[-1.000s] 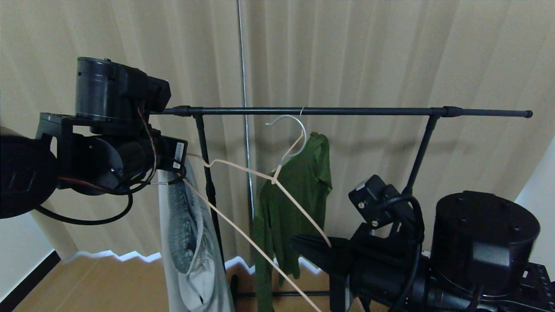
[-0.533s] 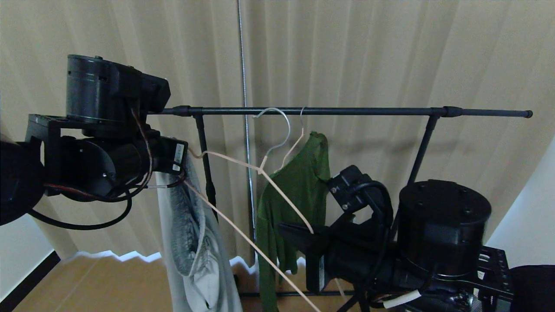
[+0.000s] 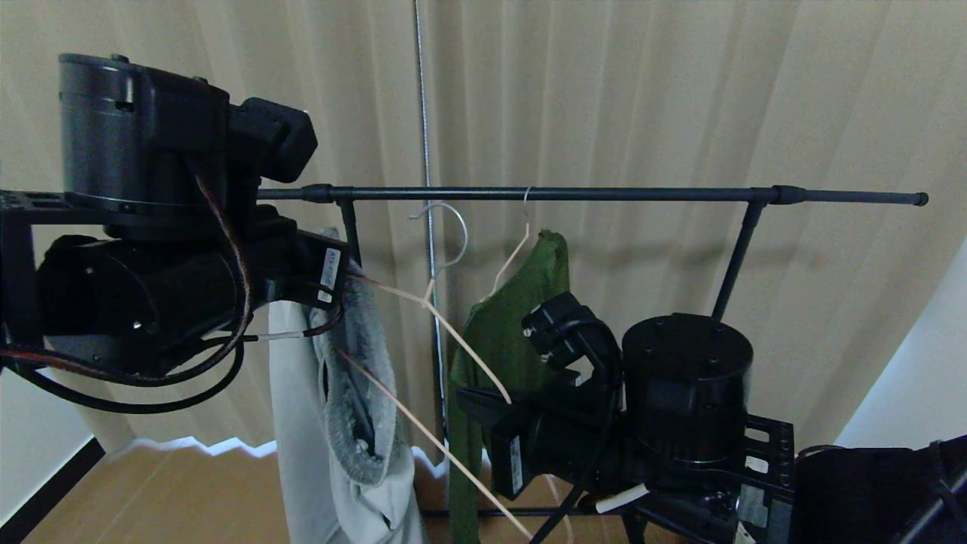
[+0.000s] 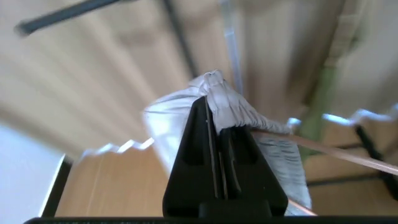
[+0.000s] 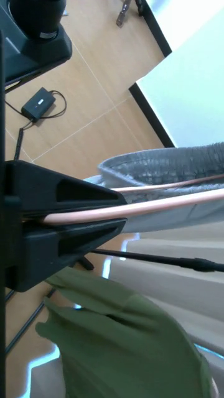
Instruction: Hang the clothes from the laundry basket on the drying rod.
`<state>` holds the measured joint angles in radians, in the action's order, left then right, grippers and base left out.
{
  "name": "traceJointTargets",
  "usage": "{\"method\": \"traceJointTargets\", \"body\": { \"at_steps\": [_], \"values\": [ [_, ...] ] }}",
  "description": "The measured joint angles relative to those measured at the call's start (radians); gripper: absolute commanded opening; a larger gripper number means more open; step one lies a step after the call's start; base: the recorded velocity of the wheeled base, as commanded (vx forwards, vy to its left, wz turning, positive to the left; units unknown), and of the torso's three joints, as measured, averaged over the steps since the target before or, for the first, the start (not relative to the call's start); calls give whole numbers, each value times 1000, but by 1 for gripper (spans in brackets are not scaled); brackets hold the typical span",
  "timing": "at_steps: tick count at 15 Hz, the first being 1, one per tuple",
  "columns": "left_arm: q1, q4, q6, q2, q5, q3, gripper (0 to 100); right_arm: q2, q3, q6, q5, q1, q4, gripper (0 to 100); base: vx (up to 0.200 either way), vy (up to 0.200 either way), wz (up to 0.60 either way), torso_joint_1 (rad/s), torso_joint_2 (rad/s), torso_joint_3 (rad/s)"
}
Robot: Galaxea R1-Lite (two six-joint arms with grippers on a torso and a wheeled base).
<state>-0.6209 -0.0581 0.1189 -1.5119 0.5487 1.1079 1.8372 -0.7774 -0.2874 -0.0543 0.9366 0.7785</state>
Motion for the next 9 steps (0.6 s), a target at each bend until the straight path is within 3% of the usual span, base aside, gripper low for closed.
{"method": "traceJointTargets", "body": {
  "at_steps": [6,9],
  "values": [
    [-71,-7,10,46,-316,-23,0,-4,7,-1,1,-32,3,0,0,0,0,0,0,0],
    [-80,-39,21,70,-414,-53,0,-23,16,0,0,-49,3,0,0,0,0,0,0,0]
  ]
}}
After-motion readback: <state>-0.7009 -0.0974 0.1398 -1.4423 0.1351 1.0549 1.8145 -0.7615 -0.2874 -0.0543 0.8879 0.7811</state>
